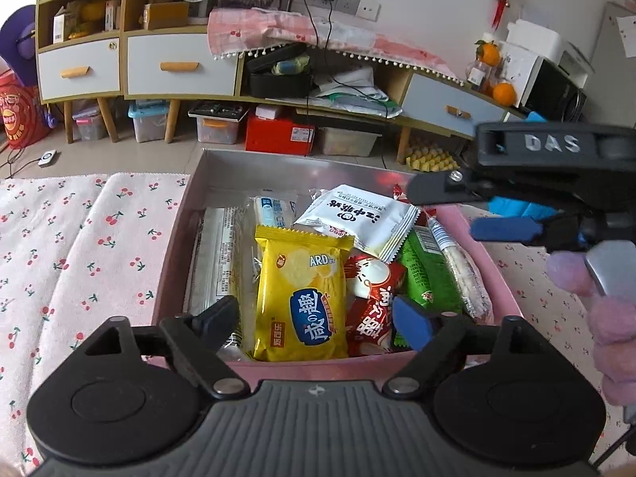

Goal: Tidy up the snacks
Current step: 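Carry the yellow bag and white pack into the pink box and release both, then withdraw both open tools from the box toward the remaining snacks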

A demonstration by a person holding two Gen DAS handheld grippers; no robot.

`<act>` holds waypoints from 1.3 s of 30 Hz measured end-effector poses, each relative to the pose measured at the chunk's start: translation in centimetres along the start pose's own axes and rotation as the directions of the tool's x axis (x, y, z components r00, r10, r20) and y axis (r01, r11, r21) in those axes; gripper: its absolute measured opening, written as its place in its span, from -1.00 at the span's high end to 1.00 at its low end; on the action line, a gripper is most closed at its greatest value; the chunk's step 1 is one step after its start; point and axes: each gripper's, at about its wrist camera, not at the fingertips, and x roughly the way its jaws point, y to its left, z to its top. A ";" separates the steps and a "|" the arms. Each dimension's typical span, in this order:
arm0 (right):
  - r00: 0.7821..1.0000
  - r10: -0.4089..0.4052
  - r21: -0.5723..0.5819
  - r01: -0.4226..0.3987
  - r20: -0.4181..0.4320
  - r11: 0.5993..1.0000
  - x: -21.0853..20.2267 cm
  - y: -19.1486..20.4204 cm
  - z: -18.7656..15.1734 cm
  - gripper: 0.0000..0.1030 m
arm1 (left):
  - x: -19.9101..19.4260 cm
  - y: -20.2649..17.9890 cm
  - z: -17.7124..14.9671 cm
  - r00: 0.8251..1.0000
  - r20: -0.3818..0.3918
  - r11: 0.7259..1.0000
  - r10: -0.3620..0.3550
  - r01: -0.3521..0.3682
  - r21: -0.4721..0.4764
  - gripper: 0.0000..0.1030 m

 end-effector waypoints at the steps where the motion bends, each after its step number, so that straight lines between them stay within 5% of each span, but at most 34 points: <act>1: 1.000 -0.002 -0.005 0.002 0.007 1.000 -0.5 0.0 -0.1 -0.74 | -0.2 -0.1 0.1 1.000 -0.002 1.000 0.002 -0.002 0.001 -0.64; 12: 0.997 -0.052 -0.035 0.054 0.054 0.998 -6.4 -0.5 -2.4 -0.91 | -4.4 -0.7 -0.5 0.998 -0.016 0.998 0.058 -0.058 0.013 -0.94; 21: 0.991 -0.115 -0.129 0.122 0.062 0.984 -9.9 -0.8 -5.8 -0.93 | -7.3 -0.3 -2.3 0.990 -0.037 0.991 0.135 -0.135 -0.001 -0.99; 30: 0.993 -0.100 -0.187 0.109 0.058 0.976 -10.1 -1.9 -10.7 -0.98 | -7.6 0.5 -6.0 0.984 -0.065 0.986 0.164 -0.164 -0.004 -0.97; 39: 0.984 -0.170 -0.406 0.138 -0.044 0.903 -8.0 -2.4 -13.3 -0.99 | -6.6 -0.9 -7.3 0.988 -0.101 0.987 0.117 -0.104 0.125 -0.98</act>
